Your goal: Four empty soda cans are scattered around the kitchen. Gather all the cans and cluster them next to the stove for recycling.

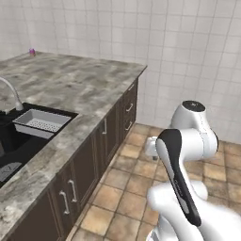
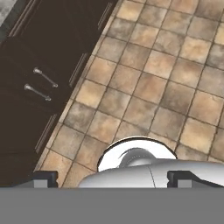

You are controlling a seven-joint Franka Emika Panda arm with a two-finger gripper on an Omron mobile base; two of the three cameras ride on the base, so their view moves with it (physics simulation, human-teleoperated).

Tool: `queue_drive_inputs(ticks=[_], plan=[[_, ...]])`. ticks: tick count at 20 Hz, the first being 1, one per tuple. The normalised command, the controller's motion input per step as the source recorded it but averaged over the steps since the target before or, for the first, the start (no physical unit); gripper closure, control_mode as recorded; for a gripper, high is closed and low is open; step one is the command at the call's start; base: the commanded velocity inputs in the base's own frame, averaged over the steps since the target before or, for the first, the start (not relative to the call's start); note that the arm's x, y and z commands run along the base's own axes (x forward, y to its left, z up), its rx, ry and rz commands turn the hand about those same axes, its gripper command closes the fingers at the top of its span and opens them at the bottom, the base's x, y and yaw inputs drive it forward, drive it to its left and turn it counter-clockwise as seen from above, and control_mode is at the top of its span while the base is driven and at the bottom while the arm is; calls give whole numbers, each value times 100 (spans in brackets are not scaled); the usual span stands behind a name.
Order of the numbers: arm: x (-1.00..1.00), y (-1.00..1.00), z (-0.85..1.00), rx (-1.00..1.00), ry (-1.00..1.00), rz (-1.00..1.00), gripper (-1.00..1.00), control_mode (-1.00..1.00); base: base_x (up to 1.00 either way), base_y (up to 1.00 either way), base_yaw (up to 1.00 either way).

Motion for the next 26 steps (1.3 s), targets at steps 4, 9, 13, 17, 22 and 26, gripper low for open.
queue_drive_inputs(ticks=[4,9,13,17,22,26], plan=[[0,0,0,0,0,0,-100,100,65,-66,21],[0,0,0,0,0,0,-100,100,100,-77,16],[0,0,0,0,0,0,-100,100,61,-43,32],[0,0,0,0,0,0,-100,100,3,34,88],[0,0,0,0,0,0,-100,100,-16,98,58],[0,0,0,0,0,0,-100,100,-3,82,74]])
